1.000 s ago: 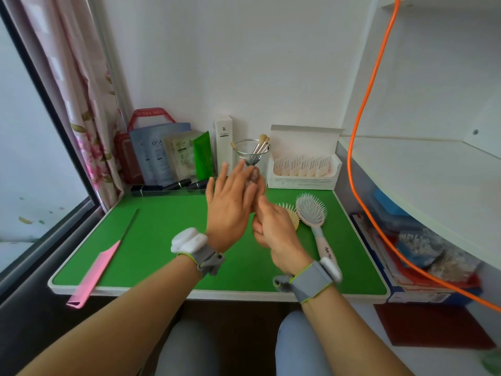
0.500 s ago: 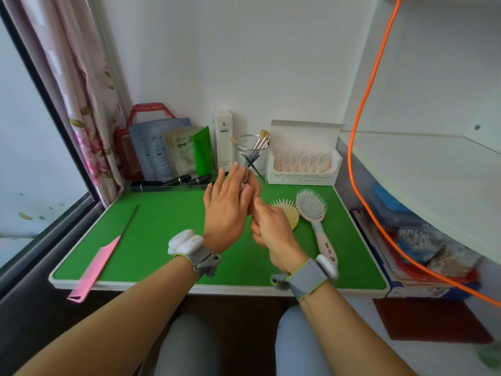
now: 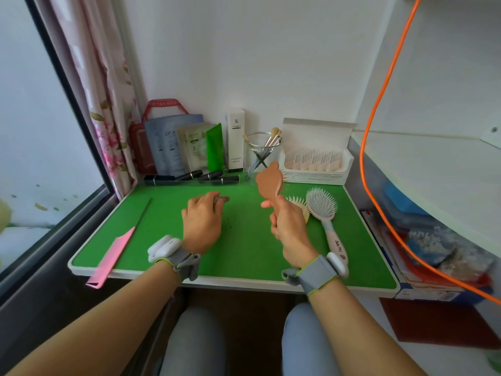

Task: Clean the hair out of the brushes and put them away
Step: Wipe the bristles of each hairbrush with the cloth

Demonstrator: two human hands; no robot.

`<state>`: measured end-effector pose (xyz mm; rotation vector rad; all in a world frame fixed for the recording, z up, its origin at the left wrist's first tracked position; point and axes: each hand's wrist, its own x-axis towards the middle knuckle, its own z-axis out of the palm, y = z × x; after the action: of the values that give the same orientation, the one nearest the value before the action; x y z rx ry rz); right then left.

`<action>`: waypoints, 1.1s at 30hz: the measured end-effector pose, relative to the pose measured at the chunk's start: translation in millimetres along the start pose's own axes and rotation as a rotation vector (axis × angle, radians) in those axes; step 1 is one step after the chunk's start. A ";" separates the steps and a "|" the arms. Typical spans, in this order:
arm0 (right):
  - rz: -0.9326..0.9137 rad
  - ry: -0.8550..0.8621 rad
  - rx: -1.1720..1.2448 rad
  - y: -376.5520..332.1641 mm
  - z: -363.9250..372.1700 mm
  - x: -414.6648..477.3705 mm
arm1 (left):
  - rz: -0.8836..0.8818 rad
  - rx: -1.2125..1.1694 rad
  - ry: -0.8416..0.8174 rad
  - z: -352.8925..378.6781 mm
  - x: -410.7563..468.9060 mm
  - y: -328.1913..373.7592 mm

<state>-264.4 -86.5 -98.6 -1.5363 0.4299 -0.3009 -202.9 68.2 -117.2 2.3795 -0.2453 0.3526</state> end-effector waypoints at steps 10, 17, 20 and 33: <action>-0.045 -0.027 -0.092 10.2 25.7 -14.4 | 0.057 0.293 -0.001 8.8 -30.8 -16.9; -0.164 -0.030 -0.205 7.2 53.6 -11.4 | 0.328 0.347 -0.156 19.6 -37.4 -13.4; -0.265 -0.070 -0.341 4.1 66.1 -9.8 | 0.447 0.296 -0.255 19.7 -39.5 -13.5; -0.420 -0.128 -0.776 4.4 105.7 -2.1 | 0.510 0.294 -0.193 -2.1 -44.6 -32.4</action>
<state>-219.2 9.0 -104.5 -2.3987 0.1087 -0.3802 -236.6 96.8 -150.3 2.6188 -0.9574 0.4140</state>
